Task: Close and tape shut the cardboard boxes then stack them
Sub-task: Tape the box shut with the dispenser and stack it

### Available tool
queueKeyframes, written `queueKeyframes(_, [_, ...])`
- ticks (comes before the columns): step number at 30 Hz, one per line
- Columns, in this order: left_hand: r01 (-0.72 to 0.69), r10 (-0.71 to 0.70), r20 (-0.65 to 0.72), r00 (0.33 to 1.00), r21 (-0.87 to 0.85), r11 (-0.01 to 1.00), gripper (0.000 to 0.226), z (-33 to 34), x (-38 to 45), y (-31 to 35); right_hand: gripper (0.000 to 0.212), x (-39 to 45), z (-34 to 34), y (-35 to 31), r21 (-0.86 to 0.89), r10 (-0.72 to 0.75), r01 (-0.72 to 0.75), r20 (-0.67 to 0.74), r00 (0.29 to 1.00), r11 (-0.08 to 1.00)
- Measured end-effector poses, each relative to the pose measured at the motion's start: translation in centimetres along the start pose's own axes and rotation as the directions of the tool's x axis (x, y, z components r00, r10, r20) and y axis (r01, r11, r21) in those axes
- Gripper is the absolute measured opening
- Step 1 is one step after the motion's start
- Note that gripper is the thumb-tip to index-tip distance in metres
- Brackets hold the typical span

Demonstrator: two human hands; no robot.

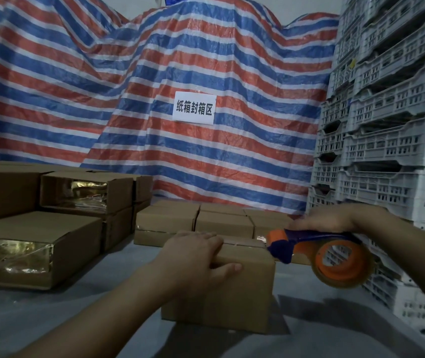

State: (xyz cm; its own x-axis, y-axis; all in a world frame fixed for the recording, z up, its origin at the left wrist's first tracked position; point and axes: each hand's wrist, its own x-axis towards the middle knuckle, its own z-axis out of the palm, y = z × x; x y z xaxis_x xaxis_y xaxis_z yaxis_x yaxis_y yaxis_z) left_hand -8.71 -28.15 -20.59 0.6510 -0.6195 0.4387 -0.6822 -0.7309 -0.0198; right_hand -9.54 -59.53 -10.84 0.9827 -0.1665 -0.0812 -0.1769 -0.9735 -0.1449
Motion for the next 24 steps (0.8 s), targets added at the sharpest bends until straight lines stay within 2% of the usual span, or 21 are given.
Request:
queueKeyframes(3, [0.033, -0.029, 0.055, 0.998, -0.076, 0.997, 0.06, -0.4, 0.5, 0.2, 0.063, 0.4, 1.7, 0.6, 0.136, -0.088, 0.087, 0.002, 0.996, 0.987])
queueKeyframes(5, [0.047, -0.044, 0.054, 0.998, -0.059, 0.997, 0.062, -0.7, 1.1, 0.8, 0.063, 0.4, 2.3, 1.0, 0.201, -0.129, 0.134, -0.035, 0.991, 0.97])
queueKeyframes(8, [-0.017, 0.017, 0.003, 1.0, 0.023, 1.0, 0.069, -0.4, 2.4, 2.7, 0.068, 0.2, 2.7, 1.4, 0.227, -0.138, 0.144, -0.042, 0.99, 0.963])
queueKeyframes(12, [-0.119, 0.122, 0.042, 0.992, -0.06, 0.991, 0.067, 1.0, 3.3, 5.0, 0.065, -0.2, 2.9, 1.1, 0.25, -0.139, 0.146, -0.046, 0.989, 0.957])
queueKeyframes(15, [-0.14, 0.141, 0.008, 0.99, -0.063, 0.988, 0.066, 1.7, 3.1, 4.7, 0.069, -0.6, 3.1, 1.3, 0.263, -0.148, 0.158, -0.056, 0.987, 0.952])
queueKeyframes(22, [-0.134, 0.134, -0.001, 0.991, -0.021, 0.991, 0.068, 1.7, 3.2, 4.6, 0.044, -3.4, 2.5, 3.8, 0.476, -0.223, 0.21, -0.031, 0.974, 0.854])
queueKeyframes(24, [-0.134, 0.134, -0.007, 0.991, -0.032, 0.99, 0.068, 1.8, 3.1, 4.6, 0.046, -4.4, 1.8, 4.0, 0.425, -0.203, 0.181, 0.006, 0.979, 0.887])
